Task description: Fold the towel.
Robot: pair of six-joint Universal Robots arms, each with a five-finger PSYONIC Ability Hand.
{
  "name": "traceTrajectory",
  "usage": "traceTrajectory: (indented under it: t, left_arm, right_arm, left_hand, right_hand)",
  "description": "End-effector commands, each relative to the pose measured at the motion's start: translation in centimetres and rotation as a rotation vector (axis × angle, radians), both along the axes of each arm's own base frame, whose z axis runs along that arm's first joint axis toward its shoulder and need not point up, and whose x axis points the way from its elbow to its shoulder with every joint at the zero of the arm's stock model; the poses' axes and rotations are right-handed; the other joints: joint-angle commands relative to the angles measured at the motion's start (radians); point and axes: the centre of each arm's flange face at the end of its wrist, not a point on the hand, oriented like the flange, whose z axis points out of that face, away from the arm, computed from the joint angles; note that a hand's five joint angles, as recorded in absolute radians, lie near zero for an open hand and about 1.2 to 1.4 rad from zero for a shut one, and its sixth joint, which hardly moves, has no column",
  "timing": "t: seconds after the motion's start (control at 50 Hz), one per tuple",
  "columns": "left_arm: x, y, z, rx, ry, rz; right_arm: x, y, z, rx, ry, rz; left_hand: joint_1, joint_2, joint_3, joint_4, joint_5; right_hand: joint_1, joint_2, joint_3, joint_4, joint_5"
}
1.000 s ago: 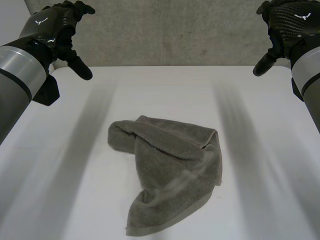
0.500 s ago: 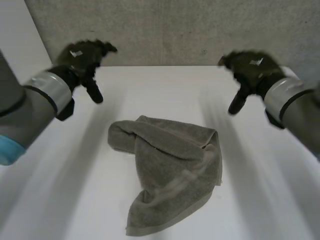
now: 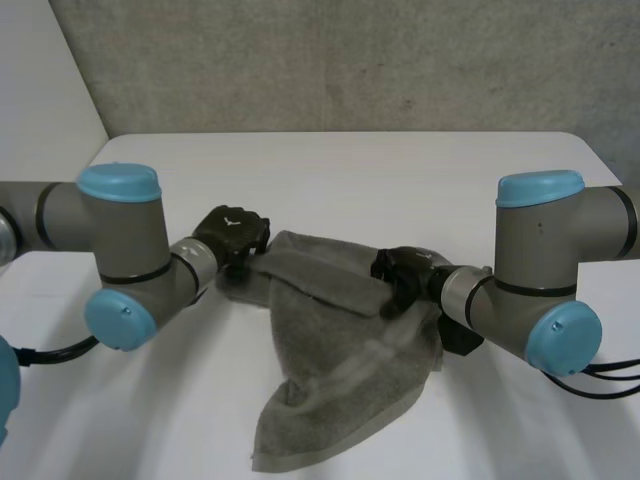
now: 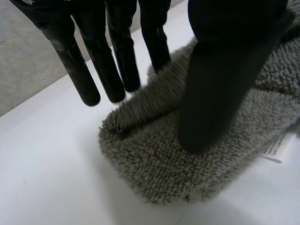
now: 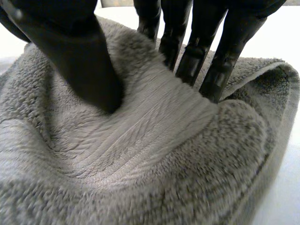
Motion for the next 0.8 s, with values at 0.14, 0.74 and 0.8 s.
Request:
traceTrajectory:
  t: [0.14,0.74,0.8]
  left_arm:
    - [-3.1,-3.4,11.1,-0.491,0.198,0.049]
    - [1.5,1.1,9.8,-0.490,0.329,0.170]
    - [1.9,2.0,6.4,-0.382,0.260,0.172]
  right_arm:
    - [1.0,-4.6,13.9,-0.643,-0.219,-0.064]
    - [1.5,-1.7,12.9,-0.947,0.085,0.177]
    - [1.7,-1.7,8.6,-0.842,0.201,0.235]
  left_hand:
    - [0.498,0.494,0.494,0.504,0.680]
    - [0.498,0.494,0.494,0.504,0.680]
    - [0.498,0.494,0.494,0.504,0.680]
  right_hand:
    - [0.250,0.247,0.264,0.254,0.246]
    - [0.250,0.247,0.264,0.254,0.246]
    - [0.250,0.247,0.264,0.254,0.246]
